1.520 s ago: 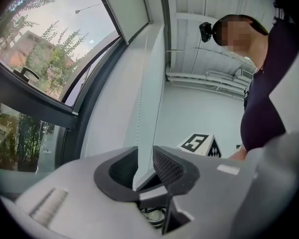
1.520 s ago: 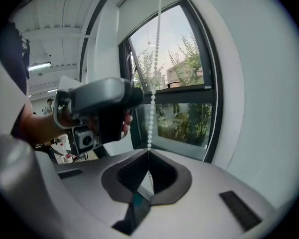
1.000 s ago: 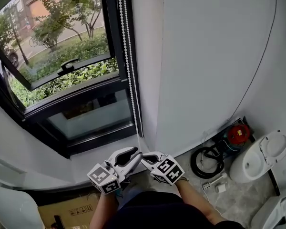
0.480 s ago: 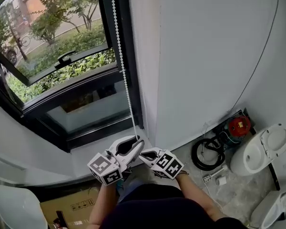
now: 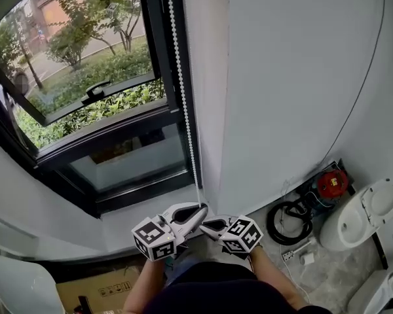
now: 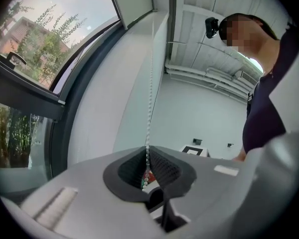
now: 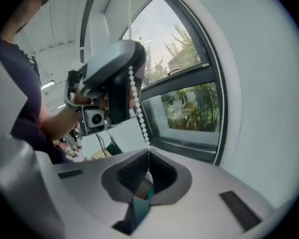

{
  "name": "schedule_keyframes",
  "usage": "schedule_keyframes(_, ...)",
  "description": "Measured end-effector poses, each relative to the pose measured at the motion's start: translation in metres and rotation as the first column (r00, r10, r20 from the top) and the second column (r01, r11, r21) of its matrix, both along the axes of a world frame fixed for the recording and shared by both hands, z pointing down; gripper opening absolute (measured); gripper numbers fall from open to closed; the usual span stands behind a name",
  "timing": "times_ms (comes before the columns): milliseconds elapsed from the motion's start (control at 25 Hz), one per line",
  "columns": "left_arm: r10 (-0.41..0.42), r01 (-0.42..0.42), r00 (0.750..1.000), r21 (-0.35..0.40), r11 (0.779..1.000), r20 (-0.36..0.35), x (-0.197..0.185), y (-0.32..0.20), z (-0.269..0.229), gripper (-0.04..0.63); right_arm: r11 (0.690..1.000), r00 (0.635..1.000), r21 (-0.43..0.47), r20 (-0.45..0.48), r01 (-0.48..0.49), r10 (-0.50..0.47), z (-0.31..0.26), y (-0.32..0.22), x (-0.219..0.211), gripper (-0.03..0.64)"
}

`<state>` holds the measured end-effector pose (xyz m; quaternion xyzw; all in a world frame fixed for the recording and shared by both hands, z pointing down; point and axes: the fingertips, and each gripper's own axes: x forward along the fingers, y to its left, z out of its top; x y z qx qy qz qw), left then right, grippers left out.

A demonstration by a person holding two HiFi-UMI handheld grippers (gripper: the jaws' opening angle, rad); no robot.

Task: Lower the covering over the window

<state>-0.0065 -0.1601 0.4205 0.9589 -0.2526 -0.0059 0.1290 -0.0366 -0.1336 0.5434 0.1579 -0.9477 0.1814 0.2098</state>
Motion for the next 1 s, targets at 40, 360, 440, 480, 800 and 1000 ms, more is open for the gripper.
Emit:
schedule_keyframes(40, 0.018, -0.018, 0.999, -0.009, 1.0, 0.034, 0.003, 0.0, 0.007, 0.025, 1.0, 0.999, 0.021, -0.051, 0.005, -0.004, 0.006, -0.002, 0.003, 0.012)
schedule_keyframes(360, 0.068, -0.056, 0.994, -0.127, 0.99, 0.089, 0.011, 0.009, 0.059, 0.025, 0.991, 0.941, 0.072, -0.326, 0.117, -0.087, 0.049, 0.005, 0.015, 0.012)
schedule_keyframes(440, 0.074, -0.057, 0.991, -0.155, 0.986, 0.111, 0.01, 0.009, 0.075, 0.025, 0.991, 0.934, 0.062, -0.346, 0.121, -0.092, 0.054, 0.006, 0.016, 0.012)
schedule_keyframes(480, 0.072, -0.053, 0.991, -0.168, 0.984, 0.108, 0.009, 0.011, 0.081, 0.025, 0.991, 0.933, 0.057, -0.346, 0.121, -0.094, 0.055, 0.007, 0.017, 0.012)
schedule_keyframes(800, 0.021, -0.011, 0.999, -0.202, 0.979, 0.048, -0.003, -0.002, 0.089, 0.025, 0.993, 0.946, 0.034, -0.307, 0.114, -0.098, 0.049, 0.009, 0.018, 0.012)
schedule_keyframes(1000, 0.065, -0.036, 0.992, -0.254, 0.967, 0.108, -0.004, -0.004, 0.11, 0.025, 0.994, 0.949, 0.039, -0.304, 0.103, -0.087, 0.047, 0.009, 0.021, 0.012)
